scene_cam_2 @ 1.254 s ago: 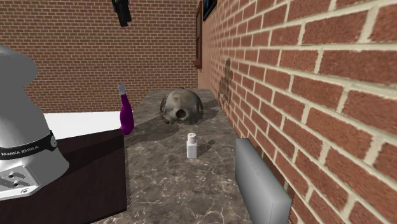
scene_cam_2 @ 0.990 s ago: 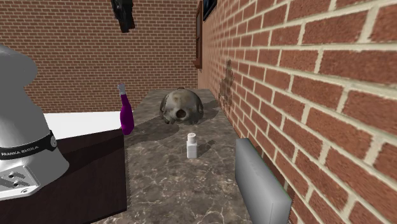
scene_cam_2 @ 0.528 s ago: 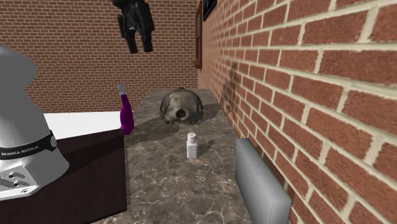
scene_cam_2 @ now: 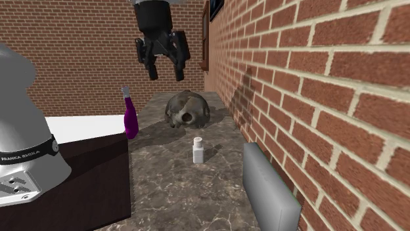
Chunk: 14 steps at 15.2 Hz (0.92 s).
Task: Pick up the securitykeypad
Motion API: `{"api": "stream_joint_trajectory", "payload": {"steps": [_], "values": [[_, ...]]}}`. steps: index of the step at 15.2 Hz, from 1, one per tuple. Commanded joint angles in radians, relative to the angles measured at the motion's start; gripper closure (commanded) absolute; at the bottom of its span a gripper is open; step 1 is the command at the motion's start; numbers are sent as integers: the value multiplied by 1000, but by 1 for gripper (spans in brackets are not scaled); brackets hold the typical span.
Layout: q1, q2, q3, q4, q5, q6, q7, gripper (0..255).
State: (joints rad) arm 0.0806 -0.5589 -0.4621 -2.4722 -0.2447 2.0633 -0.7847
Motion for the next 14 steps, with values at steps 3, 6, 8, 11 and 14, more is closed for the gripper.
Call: {"api": "stream_joint_trajectory", "payload": {"steps": [3, 6, 8, 11, 14], "values": [[48, 149, -120, 55, 14, 102, -198, 0], [98, 276, -206, 108, 67, 173, -354, 0], [132, 371, -261, 150, 129, 215, -473, 0], [166, 533, -321, 227, 270, 262, -676, 0], [145, 705, -321, 320, 438, 280, -886, 0]]}}
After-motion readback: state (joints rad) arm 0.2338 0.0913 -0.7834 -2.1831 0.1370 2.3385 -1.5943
